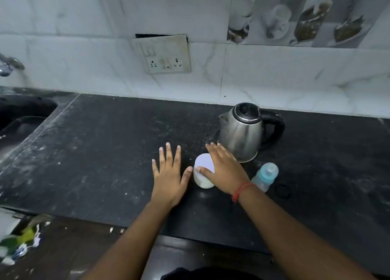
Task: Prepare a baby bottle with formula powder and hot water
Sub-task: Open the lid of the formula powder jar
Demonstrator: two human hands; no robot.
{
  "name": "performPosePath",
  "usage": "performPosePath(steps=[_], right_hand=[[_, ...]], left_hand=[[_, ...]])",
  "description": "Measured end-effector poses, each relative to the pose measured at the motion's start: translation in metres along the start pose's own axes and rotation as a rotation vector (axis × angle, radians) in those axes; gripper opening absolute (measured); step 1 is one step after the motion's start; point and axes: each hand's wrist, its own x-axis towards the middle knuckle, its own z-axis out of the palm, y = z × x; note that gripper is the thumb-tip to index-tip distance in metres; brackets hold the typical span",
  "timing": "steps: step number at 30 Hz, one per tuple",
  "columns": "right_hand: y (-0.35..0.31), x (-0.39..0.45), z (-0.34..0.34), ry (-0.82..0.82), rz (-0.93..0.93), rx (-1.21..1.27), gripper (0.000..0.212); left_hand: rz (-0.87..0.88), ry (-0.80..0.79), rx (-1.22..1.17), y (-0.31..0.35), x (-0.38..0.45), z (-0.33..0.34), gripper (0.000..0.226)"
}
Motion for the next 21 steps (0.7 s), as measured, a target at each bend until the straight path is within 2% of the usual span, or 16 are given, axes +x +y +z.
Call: performPosePath(steps=[6,10,13,16,19,21], right_hand=[[-0.006,0.003,0.011,-0.010,0.051,-0.055,0.087],[-0.009,0.000,0.002,0.024,0.084,0.023,0.087],[-0.015,-0.008,-0.010,0.047,0.123,0.166,0.087],[-0.024,-0.021,-0.020,0.074,0.179,0.354,0.086],[-0.023,-0.034,-0.028,0.085,0.178,0.424,0.080],[-0.018,-0.041,-0.035,0.051,0.135,0.297,0.075]], left_hand=[[-0.048,-0.145,-0.090,-0.015,-0.014,0.002,0.081],[-0.030,-0.236,-0.251,-0.010,-0.016,0.003,0.099],[-0.031,-0.215,-0.377,0.006,-0.019,0.003,0.116],[-0.054,-0.171,-0.421,0.024,-0.023,0.002,0.121],[-0.005,-0.104,-0.380,0.036,-0.024,-0.002,0.108],[0.045,-0.083,-0.374,0.043,-0.023,-0.005,0.099]])
